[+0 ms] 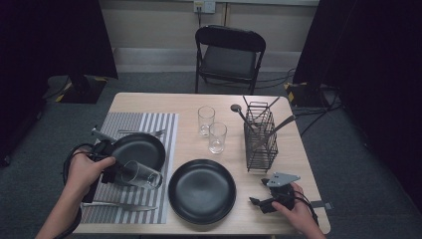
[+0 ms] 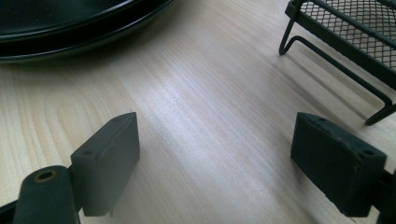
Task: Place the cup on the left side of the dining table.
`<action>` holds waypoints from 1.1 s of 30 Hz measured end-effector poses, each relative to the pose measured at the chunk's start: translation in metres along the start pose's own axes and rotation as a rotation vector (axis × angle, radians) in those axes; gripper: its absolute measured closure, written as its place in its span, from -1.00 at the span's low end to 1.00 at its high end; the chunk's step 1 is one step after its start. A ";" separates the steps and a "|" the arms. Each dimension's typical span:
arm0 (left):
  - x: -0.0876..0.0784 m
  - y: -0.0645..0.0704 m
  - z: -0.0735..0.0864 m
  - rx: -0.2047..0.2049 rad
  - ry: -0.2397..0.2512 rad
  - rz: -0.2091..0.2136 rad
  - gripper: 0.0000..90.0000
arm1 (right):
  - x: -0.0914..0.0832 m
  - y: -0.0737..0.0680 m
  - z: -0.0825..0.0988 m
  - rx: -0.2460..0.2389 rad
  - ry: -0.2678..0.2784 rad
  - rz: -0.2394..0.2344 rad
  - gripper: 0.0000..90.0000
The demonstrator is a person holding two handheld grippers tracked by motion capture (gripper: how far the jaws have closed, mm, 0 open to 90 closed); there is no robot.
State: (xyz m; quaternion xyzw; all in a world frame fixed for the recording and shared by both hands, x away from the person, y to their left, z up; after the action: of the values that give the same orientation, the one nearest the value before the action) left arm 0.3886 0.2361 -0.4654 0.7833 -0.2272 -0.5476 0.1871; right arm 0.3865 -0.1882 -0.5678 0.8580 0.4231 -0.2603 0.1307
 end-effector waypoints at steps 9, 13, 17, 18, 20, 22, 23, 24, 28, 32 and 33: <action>-0.001 -0.007 0.007 -0.009 -0.006 -0.004 0.90 | 0.000 0.000 0.000 -0.001 0.001 -0.001 -0.68; -0.001 -0.009 0.010 -0.009 -0.011 -0.003 0.90 | 0.000 0.000 0.000 -0.001 0.000 0.000 -0.67; 0.002 -0.012 0.014 -0.012 -0.021 -0.003 0.90 | 0.000 0.000 0.000 0.000 0.000 0.000 -0.68; 0.003 -0.012 0.015 -0.020 -0.022 0.000 0.89 | 0.000 0.000 0.000 -0.001 0.000 0.000 -0.68; 0.004 -0.013 0.016 -0.025 -0.021 0.008 0.89 | 0.000 0.000 0.000 0.000 0.000 0.000 -0.67; 0.005 -0.016 0.018 -0.027 -0.027 -0.003 0.89 | 0.000 0.000 0.000 -0.001 0.000 0.000 -0.67; 0.006 -0.017 0.018 -0.028 -0.029 -0.006 0.89 | 0.000 0.000 0.000 0.000 0.000 0.000 -0.67; 0.006 -0.018 0.019 -0.030 -0.032 -0.010 0.89 | 0.000 0.000 0.000 0.000 0.000 0.000 -0.68; 0.007 -0.022 0.023 -0.019 -0.045 -0.031 0.88 | 0.000 0.000 0.000 -0.001 0.000 0.000 -0.68; 0.008 -0.023 0.024 -0.024 -0.048 -0.010 0.88 | 0.000 0.000 0.000 0.000 0.000 0.000 -0.67; 0.008 -0.022 0.024 -0.027 -0.050 -0.017 0.88 | 0.000 0.000 0.000 -0.001 0.000 0.000 -0.67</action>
State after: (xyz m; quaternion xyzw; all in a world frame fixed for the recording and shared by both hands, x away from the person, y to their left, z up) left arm 0.3720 0.2492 -0.4913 0.7687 -0.2178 -0.5715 0.1874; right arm 0.3866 -0.1883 -0.5678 0.8580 0.4232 -0.2601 0.1309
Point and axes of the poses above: each handheld gripper's, and its own axes: x roughly forward along the jaws, z roughly out of its underside, y roughly to its right, the point moved 10 cm from there along x, roughly forward along the jaws, and after that the axes turned 9 degrees about y, right-handed, at the moved point
